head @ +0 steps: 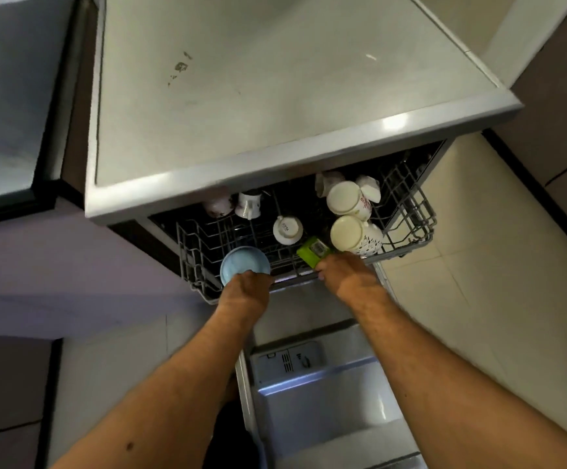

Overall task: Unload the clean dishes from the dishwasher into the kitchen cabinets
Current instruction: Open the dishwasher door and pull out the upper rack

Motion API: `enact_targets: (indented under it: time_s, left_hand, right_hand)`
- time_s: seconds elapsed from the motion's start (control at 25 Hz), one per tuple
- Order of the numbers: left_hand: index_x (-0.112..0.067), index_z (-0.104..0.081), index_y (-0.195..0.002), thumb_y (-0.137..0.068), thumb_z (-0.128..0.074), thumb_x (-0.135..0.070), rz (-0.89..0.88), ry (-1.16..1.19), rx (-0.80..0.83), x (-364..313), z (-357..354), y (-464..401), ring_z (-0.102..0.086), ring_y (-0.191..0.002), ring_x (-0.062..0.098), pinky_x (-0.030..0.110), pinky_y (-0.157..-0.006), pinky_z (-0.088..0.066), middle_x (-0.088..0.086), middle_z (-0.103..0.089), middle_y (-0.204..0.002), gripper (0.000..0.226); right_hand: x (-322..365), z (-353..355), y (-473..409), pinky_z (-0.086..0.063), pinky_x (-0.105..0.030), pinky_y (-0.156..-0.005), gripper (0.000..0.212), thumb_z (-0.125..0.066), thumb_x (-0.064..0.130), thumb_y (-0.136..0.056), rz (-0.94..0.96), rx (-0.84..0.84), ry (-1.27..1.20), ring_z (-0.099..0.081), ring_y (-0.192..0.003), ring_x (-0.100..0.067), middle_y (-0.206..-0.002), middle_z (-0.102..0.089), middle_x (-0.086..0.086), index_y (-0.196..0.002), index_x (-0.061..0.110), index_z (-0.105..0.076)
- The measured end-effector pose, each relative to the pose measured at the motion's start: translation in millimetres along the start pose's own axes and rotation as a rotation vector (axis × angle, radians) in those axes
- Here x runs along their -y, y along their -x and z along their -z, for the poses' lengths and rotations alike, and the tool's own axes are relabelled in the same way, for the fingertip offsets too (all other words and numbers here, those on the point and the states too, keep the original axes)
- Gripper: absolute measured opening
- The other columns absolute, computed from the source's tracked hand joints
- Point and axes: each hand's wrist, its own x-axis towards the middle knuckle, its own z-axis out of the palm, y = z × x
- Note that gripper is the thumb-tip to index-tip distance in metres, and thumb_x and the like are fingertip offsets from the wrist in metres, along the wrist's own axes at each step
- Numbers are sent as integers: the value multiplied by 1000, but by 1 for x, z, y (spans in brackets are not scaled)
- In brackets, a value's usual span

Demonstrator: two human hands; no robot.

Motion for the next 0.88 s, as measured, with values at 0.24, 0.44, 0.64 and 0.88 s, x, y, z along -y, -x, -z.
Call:
enact_targets:
  time_s: [0.24, 0.44, 0.64, 0.88]
  left_hand:
    - [-28, -53, -134, -96, -40, -9, 93, 67, -111, -32, -40, 43, -61, -112, 32, 40, -93, -49, 11, -61, -126, 45]
    - [-26, -56, -128, -99, -41, -9, 134, 97, -82, -43, -46, 61, -65, -103, 24, 35, -90, -52, 6, -66, -116, 37]
    - [-22, -54, -129, -97, -47, -6, 109, 52, -96, -53, -52, 70, -66, -101, 24, 37, -87, -55, 7, -66, -115, 37]
    - [-15, -48, -134, -98, -46, -11, -4, 10, -10, -44, -54, 67, -60, -112, 26, 40, -92, -52, 9, -60, -126, 36]
  right_hand:
    - [-34, -23, 43, -41, -25, -87, 39, -43, 10, -97, 119, 36, -27, -57, -115, -28, -128, -61, -8, -128, 20, -64]
    - [-33, -29, 66, -51, -36, -96, 45, -47, 4, -97, 85, 45, -52, -59, -111, -26, -128, -63, -8, -131, 30, -62]
    - [-39, -20, 71, -50, -31, -96, 39, -50, 8, -99, 106, 100, -52, -60, -110, -23, -129, -63, -7, -129, 27, -65]
    - [-51, -22, 57, -42, -36, -105, 25, -63, 27, -95, 118, 150, -88, -54, -113, -17, -132, -61, 3, -117, 36, -71]
